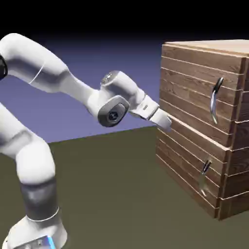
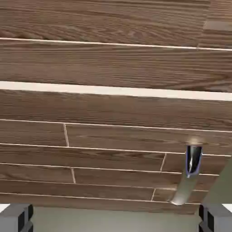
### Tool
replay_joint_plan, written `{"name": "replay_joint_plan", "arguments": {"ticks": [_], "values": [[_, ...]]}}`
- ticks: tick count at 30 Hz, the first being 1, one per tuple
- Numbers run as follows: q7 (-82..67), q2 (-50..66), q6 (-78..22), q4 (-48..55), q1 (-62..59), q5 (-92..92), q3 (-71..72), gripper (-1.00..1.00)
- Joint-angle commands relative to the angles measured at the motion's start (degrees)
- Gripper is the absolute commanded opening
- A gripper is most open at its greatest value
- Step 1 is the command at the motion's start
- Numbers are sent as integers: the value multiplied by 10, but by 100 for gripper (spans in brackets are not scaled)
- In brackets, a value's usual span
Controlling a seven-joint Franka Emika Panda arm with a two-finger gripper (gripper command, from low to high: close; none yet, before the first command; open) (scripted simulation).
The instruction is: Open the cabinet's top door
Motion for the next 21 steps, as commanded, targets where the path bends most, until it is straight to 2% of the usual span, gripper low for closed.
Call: {"name": "replay_joint_plan", "arguments": {"ticks": [1, 21], "values": [[17, -4, -2, 5, 10, -25, -11, 100], [365, -81, -41, 95, 206, -523, -222, 100]]}}
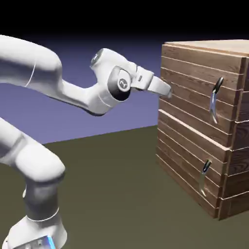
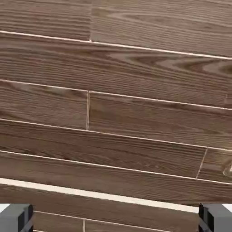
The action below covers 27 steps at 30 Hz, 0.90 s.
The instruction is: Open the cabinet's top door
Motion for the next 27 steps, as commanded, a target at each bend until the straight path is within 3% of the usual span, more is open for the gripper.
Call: {"name": "replay_joint_plan", "arguments": {"ticks": [1, 27], "values": [[17, -4, -2, 5, 10, -25, -11, 100], [469, -104, -53, 122, 265, -673, -285, 100]]}}
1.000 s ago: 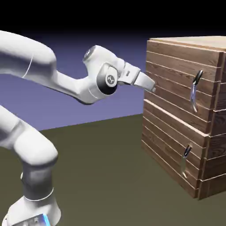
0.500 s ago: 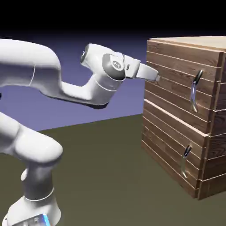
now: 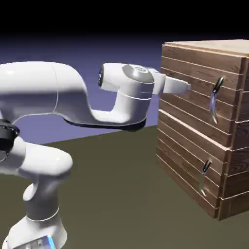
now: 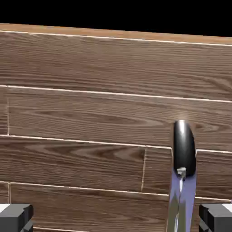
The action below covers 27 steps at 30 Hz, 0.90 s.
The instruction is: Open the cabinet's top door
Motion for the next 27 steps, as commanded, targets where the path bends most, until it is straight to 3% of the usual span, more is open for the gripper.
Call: {"name": "replay_joint_plan", "arguments": {"ticks": [1, 15, 22, 23, 27], "values": [[17, -4, -2, 5, 10, -25, -11, 100], [261, -58, -29, 68, 147, -374, -158, 100], [267, -40, -35, 153, 254, -391, -222, 100], [267, -40, -35, 154, 254, -391, -222, -100], [327, 4, -62, 107, 192, -395, -183, -100]]}}
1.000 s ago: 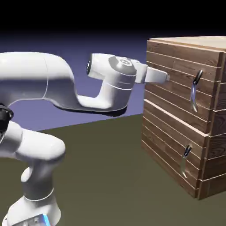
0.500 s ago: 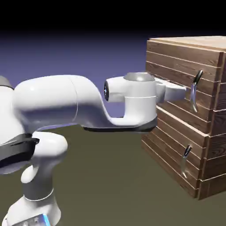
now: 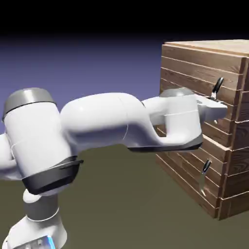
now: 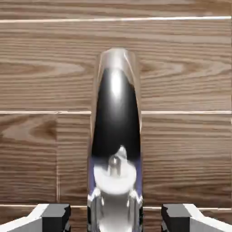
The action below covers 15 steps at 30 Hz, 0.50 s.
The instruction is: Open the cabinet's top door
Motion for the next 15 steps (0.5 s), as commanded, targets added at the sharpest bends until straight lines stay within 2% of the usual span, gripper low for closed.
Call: {"name": "replay_joint_plan", "arguments": {"ticks": [1, 8, 15], "values": [[5, 6, -11, -18, -21, 9, 15, -100], [-22, 2, -109, -154, -165, 106, 139, -100], [26, 34, -140, -226, -306, 171, 277, -100]]}}
